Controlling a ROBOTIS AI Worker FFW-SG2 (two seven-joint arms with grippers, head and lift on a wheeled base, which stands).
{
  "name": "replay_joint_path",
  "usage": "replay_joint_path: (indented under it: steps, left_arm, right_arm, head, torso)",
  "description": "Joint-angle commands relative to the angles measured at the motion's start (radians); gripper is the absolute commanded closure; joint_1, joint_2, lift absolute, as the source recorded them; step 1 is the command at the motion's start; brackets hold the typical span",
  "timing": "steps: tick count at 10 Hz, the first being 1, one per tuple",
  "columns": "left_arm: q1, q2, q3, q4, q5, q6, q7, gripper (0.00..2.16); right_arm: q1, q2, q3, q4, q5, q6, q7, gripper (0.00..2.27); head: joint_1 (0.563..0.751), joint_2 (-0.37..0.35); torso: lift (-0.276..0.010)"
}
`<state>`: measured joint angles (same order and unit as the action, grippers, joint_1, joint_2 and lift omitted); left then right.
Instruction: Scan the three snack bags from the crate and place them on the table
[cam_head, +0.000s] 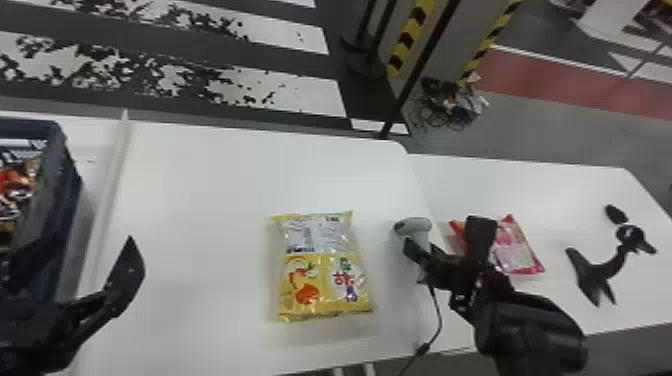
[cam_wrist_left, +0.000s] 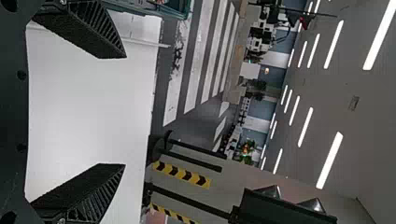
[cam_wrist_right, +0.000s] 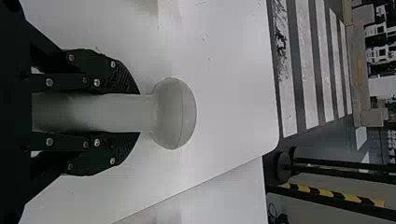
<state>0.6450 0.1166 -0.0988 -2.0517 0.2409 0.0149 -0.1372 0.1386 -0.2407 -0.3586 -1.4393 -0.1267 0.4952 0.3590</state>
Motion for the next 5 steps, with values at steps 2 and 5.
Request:
replay_joint_path:
  steps: [2,5]
  left_arm:
    - [-0.007,0.0,-0.03,0.002,-0.022,0.006,0.015,0.03]
    - [-0.01,0.0,-0.047,-0.002,-0.028,0.006,0.015,0.03]
  right_arm:
    - [0.001,0.001,-0.002,0.002,-0.01,0.001,-0.003,0.0]
    - [0.044,0.0,-0.04,-0.055,-0.059,-0.008,-0.003,0.07]
  head:
    - [0.695,-0.35]
    - [0.695,-0.35]
  torso:
    - [-0.062]
    - [-0.062]
